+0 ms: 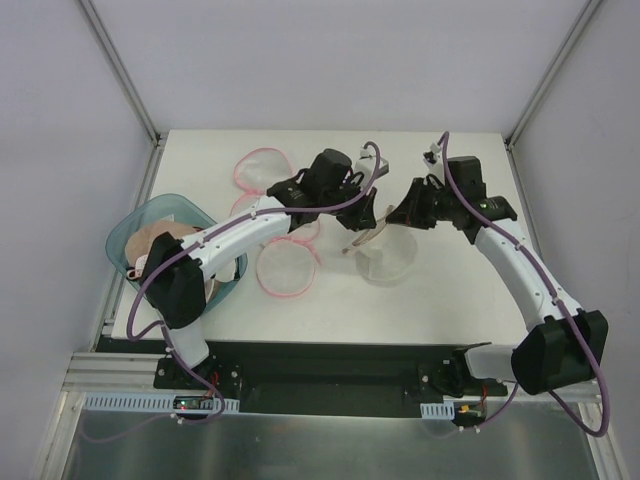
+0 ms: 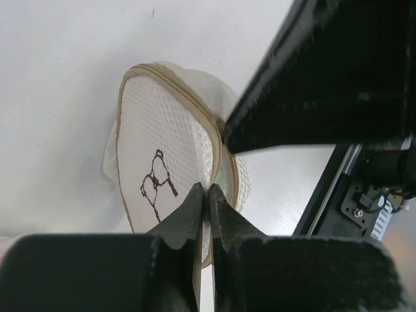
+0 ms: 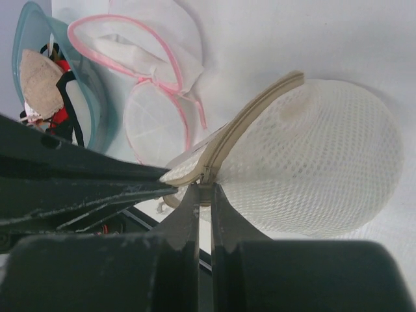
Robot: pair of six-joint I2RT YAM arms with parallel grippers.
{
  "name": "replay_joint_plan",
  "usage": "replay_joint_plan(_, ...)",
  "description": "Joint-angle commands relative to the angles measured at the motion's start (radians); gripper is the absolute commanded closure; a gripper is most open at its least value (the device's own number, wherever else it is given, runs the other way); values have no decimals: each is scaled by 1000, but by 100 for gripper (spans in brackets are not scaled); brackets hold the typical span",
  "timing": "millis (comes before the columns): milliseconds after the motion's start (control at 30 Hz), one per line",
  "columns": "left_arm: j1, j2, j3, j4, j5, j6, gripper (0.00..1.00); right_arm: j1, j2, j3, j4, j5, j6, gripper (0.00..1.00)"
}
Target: Unzip the laundry bag and remove the bra
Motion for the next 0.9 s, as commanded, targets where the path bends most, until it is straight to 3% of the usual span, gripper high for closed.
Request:
replay_joint_plan(0,-8,-99,-68,24,59,95,100,-73,35,72,16,20,-16,99)
replay_joint_plan(167,-4,-200,-202,33,70,165,100,-158,151,121,45,-23,-5,99)
replay_joint_plan(367,-2,-290,-278,46,67,209,100,-169,297,165,108,-87,44,99)
replay_joint_plan(500,-1,-308,-303,46,36,209,100,-169,252,112,132,-89,53,99)
replay_joint_plan(533,-1,-305,-300,46,25,203,84,-168,232,101,126,-78,51,99)
replay_joint_plan(633,1,-288,-279,46,15,188,11,-168,152,38,108,-57,36,99)
replay_joint_plan(667,1,-282,-266,46,18,182,1,-165,135,25,103,-57,36,98)
replay_joint_plan(867,-1,-190,-121,46,31,117,2,-137,23,-65,85,-37,59,99)
